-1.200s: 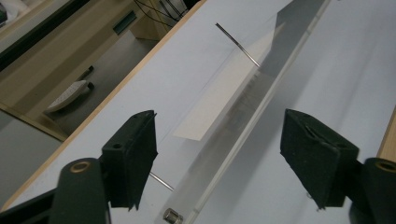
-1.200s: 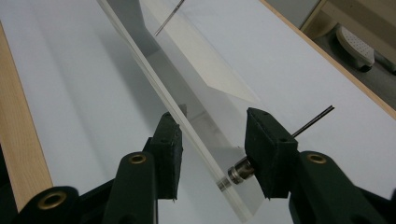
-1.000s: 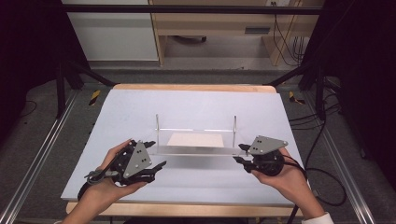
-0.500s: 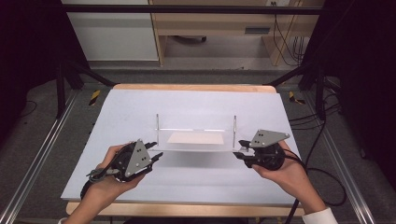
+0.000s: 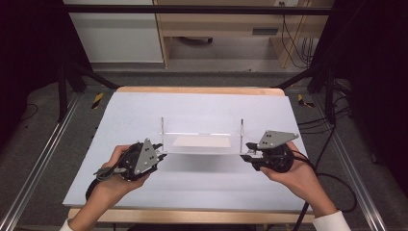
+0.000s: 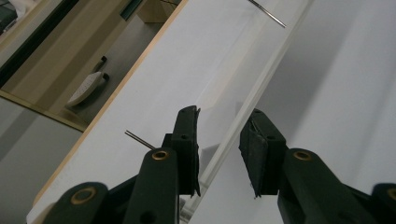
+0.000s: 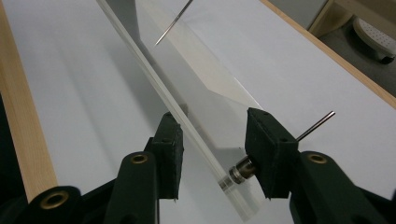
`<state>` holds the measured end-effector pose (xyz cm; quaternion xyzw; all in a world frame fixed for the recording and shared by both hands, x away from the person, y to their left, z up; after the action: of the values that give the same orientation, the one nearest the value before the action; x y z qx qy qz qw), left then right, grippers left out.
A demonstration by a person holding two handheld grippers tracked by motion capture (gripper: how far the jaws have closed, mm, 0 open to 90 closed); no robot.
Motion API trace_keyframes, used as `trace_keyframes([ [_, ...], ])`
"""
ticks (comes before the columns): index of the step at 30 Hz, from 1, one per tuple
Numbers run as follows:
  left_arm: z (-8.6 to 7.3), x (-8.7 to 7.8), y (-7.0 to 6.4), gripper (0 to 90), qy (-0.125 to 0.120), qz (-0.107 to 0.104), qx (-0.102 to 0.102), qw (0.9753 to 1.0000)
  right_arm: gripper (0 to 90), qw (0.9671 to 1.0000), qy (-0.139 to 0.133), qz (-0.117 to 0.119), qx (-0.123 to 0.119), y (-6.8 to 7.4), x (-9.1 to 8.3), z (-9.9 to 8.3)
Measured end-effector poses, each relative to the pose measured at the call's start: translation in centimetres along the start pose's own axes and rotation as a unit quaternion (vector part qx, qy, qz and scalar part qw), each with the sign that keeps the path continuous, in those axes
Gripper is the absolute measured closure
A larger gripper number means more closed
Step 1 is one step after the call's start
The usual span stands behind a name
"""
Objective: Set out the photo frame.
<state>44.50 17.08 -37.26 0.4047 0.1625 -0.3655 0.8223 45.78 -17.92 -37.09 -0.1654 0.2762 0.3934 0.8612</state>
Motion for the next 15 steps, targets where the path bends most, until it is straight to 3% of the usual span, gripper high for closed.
trace_keyframes([
  [5,0.06,0.12,0.14,67.7,0.008,-0.011,-0.011,0.9998,57.6,1.0,-0.002,-0.001,-0.003,0.09,0.0,-0.13],
  [15,0.14,0.12,0.0,69.0,0.021,-0.014,-0.01,0.9996,53.9,0.9997,-0.014,-0.014,-0.013,0.47,0.11,-0.81],
])
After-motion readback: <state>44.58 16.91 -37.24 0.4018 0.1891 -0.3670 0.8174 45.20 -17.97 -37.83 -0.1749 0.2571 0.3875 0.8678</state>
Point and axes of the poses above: each handheld gripper's, and its own axes: x roughly forward along the jaws, z roughly out of its top, y roughly to its left, the point moved 3 cm from there along x, roughly forward along the jaws, and after that the axes turned 6 degrees about x, right-handed, at the moved point
